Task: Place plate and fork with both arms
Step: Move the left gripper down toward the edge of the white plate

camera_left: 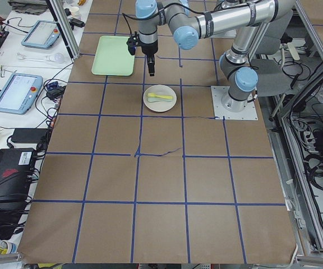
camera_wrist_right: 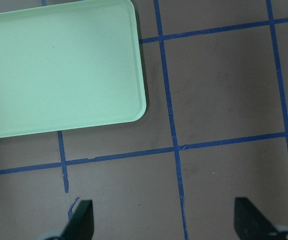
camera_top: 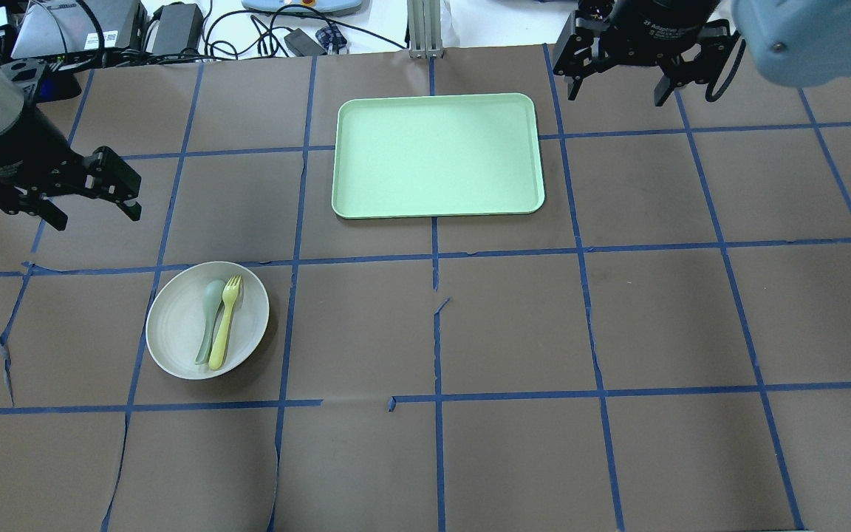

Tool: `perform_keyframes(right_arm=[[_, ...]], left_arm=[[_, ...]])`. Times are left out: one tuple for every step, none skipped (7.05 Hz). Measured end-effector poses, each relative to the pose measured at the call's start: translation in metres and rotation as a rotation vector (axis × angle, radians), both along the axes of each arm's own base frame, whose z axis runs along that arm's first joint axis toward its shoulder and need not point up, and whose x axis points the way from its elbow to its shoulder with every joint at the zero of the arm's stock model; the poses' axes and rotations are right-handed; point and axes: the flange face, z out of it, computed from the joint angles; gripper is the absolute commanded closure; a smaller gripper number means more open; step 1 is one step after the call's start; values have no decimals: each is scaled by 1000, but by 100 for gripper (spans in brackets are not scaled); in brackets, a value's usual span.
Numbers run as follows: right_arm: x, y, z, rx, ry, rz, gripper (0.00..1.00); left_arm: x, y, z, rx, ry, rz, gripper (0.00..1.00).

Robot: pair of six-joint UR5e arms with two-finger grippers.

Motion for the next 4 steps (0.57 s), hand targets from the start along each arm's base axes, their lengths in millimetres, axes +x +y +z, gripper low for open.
perform_keyframes(right_arm=[[0,0,0,-1,0,0,0],[1,0,0,-1,0,1,0],[1,0,0,0,0,1,0],[1,0,0,2,1,1,0]], left_arm=[[20,-1,-27,15,16,11,0],[31,-3,-56,17,38,-4,0],[40,-3,-84,13,61,-39,0],[56,-1,-111,9,95,-76,0]])
